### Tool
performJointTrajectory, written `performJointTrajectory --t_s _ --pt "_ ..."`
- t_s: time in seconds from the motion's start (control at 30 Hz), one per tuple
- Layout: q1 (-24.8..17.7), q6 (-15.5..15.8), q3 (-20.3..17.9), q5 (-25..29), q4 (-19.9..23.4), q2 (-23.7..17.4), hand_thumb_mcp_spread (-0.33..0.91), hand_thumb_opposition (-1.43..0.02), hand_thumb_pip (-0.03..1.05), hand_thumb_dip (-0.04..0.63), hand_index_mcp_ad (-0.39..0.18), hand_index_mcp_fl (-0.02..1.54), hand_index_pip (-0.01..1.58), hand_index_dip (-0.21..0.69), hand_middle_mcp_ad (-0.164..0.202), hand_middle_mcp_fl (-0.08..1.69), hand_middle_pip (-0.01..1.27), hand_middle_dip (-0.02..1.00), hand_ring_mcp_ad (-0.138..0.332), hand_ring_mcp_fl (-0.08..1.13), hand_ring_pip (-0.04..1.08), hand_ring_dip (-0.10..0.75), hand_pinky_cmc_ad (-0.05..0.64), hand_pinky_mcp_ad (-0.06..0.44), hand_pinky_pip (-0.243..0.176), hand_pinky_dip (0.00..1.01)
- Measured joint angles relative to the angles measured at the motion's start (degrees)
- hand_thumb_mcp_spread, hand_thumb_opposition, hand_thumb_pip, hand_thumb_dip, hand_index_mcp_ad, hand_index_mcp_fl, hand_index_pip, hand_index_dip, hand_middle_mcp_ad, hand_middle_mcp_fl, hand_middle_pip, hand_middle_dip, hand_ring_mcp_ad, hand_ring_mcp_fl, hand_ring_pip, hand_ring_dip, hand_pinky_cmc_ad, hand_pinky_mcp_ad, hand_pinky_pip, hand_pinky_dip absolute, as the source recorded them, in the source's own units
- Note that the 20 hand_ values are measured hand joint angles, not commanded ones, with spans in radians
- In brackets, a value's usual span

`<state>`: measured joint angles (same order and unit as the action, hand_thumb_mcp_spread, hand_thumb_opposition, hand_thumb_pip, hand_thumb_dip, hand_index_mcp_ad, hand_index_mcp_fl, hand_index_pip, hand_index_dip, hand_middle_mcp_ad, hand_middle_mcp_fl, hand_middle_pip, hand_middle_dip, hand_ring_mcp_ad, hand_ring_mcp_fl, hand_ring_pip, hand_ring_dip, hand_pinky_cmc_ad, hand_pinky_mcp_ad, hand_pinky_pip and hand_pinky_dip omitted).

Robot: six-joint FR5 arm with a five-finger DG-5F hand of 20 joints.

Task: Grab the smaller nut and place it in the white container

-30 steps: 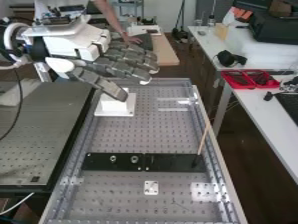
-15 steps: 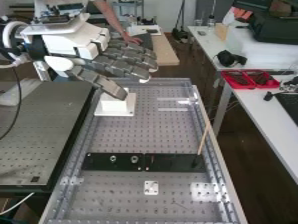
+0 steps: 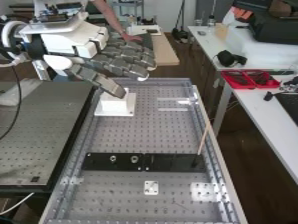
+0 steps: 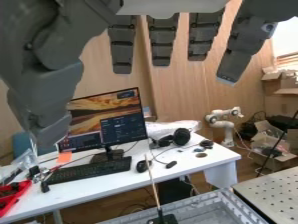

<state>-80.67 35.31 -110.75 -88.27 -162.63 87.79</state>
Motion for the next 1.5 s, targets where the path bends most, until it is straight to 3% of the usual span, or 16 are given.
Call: performJointTrajectory --t_s 0.3,0.5,0.73,1.03,1.5 --pt "-0.43 0.06 -0.18 0.57 -0.35 -0.43 0.19 -0.76 0.62 0.126 -0.136 0.07 0.34 0.126 0.070 0.01 0.13 0.22 0.175 0.00 0.07 0.052 0.380 0.297 -0.124 0.60" --pt "-0.57 -0.10 -0.19 0.86 -0.87 -1.50 0.19 -0.76 0.62 0.126 -0.136 0.07 0.21 0.147 0.070 0.01 0.13 0.22 0.175 0.00 0.07 0.052 0.384 0.297 -0.124 0.60" --pt "-0.36 -0.93 0.03 -0.39 -4.67 -2.26 0.19 -0.76 0.60 0.126 -0.136 0.07 0.14 0.199 0.070 0.01 0.13 0.22 0.175 0.00 0.07 0.052 0.386 0.297 -0.124 0.60" --pt "-1.16 1.44 0.30 -1.55 -6.84 -3.97 0.19 -0.76 0.60 0.126 -0.134 0.07 0.12 0.253 0.070 0.01 0.13 0.22 0.175 0.00 0.07 0.052 0.386 0.297 -0.124 0.60" --pt "-2.35 3.62 1.46 -1.05 -7.79 -4.15 0.19 -0.76 0.59 0.126 -0.134 0.06 0.10 0.267 0.070 0.01 0.13 0.22 0.175 0.00 0.08 0.059 0.396 0.297 -0.124 0.60"
